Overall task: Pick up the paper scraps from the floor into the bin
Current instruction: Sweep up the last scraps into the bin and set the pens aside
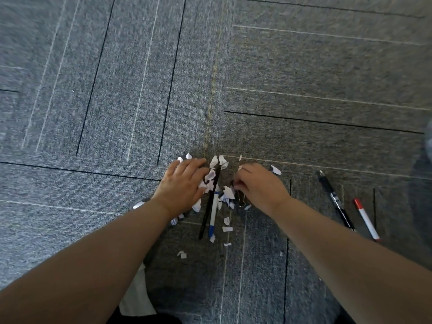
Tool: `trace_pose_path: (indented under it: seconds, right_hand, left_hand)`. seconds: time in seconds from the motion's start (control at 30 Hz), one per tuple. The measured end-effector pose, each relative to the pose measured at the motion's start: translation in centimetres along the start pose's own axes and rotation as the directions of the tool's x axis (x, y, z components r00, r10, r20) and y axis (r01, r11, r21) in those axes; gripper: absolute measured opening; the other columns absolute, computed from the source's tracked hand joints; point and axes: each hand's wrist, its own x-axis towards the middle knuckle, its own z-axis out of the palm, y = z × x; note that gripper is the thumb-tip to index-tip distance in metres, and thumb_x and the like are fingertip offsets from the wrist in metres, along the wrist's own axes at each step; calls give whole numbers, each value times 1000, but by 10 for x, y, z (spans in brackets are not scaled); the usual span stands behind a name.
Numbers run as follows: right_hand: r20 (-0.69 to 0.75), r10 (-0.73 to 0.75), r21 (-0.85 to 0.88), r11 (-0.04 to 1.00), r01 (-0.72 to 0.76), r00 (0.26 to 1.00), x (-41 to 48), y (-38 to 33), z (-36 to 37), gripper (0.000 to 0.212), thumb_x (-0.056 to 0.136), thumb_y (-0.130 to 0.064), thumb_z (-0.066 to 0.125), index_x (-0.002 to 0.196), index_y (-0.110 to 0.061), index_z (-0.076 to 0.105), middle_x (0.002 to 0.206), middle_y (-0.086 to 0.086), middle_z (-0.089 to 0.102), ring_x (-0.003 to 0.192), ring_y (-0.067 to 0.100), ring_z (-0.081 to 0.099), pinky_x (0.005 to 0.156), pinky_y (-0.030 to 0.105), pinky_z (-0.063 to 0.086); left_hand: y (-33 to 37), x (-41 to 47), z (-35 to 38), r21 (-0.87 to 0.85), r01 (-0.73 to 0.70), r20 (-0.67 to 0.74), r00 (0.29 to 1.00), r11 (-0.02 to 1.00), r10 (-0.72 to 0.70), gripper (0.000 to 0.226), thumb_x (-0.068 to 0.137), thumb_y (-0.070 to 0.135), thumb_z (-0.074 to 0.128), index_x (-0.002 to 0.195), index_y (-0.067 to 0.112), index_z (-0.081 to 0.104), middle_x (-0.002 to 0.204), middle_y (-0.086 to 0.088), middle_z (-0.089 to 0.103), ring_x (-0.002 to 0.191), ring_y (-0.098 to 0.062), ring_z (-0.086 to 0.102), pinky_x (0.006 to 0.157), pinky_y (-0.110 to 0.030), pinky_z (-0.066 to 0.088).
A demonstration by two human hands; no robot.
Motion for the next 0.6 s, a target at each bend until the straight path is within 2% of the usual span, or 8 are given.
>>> trace_pose_path:
  seconds: [0.07, 0.13, 0.2, 0.27, 0.37, 0.47, 0.53, 0.6]
  right_hand:
    - [-21, 14, 69, 998, -12, 1000, -7, 5, -2, 11, 93, -16, 54, 94, -7, 61, 98, 7, 58, 95, 25, 48, 82, 36, 43]
    - [-79, 58, 138, 989, -46, 995, -12, 11, -5, 8, 90, -11, 58, 85, -5, 60, 88, 7, 59, 88, 25, 50, 76, 35, 44]
    - [-164, 93, 178, 982, -63, 982, -17, 18, -11, 8, 87, -2, 59, 79, -1, 59, 81, 9, 61, 80, 27, 54, 69, 35, 45]
    - [-220, 89, 180, 982, -49, 971, -21, 23, -16, 7, 84, 2, 60, 77, 0, 59, 77, 10, 63, 75, 29, 55, 65, 39, 48]
    - [-190, 42, 99, 995, -24, 981, -28, 25, -17, 3, 83, -10, 66, 85, -7, 64, 86, 5, 62, 83, 25, 57, 67, 36, 51]
    - [-50, 119, 35, 992, -117, 992, -31, 22, -7, 26, 83, -21, 68, 107, -12, 63, 107, 5, 54, 101, 22, 50, 76, 34, 50]
    - [-60, 170, 53, 985, -167, 984, -31, 18, -3, 29, 83, -19, 67, 110, -12, 61, 110, 5, 51, 99, 21, 52, 79, 34, 51]
    - [-68, 173, 63, 984, -169, 983, -31, 16, 0, 25, 84, -19, 66, 107, -13, 60, 108, 5, 49, 94, 21, 54, 79, 35, 52]
  left_hand:
    - [2, 3, -1, 20, -48, -17, 999, 999, 48, 54, 86, 37, 45, 136, 19, 34, 142, -6, 43, 127, -27, 45, 103, -51, 32]
    - [5, 6, -2, 13, -67, 10, 998, 998, 67, 53, 91, 34, 42, 141, 23, 29, 150, -4, 31, 134, -25, 34, 108, -50, 23]
    - [9, 7, -3, -9, -9, -16, 1000, 1000, 9, 46, 91, 31, 47, 136, 21, 42, 149, -7, 31, 133, -28, 35, 110, -50, 20]
    - [12, 4, -2, -8, 53, -51, 997, 999, -53, 36, 87, 30, 52, 120, 16, 56, 139, -11, 44, 121, -32, 48, 105, -52, 29]
    - [17, 1, -3, 13, 75, -113, 991, 997, -73, 33, 81, 39, 47, 95, 14, 61, 111, -12, 60, 95, -30, 60, 87, -49, 47]
    - [18, 1, -2, 56, -25, -134, 990, 998, 32, 34, 78, 45, 46, 77, 14, 60, 78, -5, 58, 67, -21, 56, 68, -37, 50]
    - [21, 3, -4, 17, -38, -90, 995, 999, 39, 38, 80, 48, 43, 79, 15, 63, 76, -2, 57, 67, -18, 54, 72, -36, 47]
    - [26, 5, -7, 30, 2, -4, 1000, 1000, -2, 43, 84, 53, 39, 90, 16, 61, 87, 0, 57, 79, -16, 55, 83, -34, 42]
